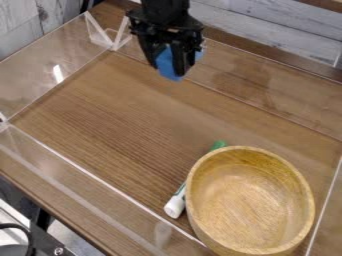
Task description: Put the blue block in the brown bowl
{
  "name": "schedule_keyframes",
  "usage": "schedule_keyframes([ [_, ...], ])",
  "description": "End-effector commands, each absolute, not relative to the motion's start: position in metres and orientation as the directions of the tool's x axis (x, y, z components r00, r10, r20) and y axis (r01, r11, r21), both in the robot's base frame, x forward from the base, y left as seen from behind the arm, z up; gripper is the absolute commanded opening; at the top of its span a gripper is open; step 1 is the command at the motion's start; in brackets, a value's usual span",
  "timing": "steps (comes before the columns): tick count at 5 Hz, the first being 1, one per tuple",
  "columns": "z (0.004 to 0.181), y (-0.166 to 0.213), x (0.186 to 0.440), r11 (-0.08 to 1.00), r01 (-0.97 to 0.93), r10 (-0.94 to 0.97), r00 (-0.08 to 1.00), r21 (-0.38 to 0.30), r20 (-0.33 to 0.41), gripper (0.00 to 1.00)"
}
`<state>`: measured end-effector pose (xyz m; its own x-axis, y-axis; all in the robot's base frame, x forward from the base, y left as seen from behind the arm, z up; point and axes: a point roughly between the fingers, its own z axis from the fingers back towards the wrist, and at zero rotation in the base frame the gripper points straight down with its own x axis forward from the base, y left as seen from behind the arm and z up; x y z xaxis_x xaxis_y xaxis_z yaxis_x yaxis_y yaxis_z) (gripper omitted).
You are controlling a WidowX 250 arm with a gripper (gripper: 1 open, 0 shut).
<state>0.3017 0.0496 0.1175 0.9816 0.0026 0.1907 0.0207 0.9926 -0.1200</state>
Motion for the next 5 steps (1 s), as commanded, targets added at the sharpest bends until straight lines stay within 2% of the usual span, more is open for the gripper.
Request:
schedule_keyframes([
  [1, 0.135, 0.066, 0.325, 0.996, -0.004, 0.028, 0.964, -0.092, 0.264, 0.0],
  [3, 0.13, 0.09, 0.358, 0.998, 0.008, 0.013, 0.958, -0.07, 0.286, 0.0],
  [5, 0.119, 0.11, 0.377, 0.999, 0.017, -0.002, 0.955, -0.047, 0.295, 0.0],
])
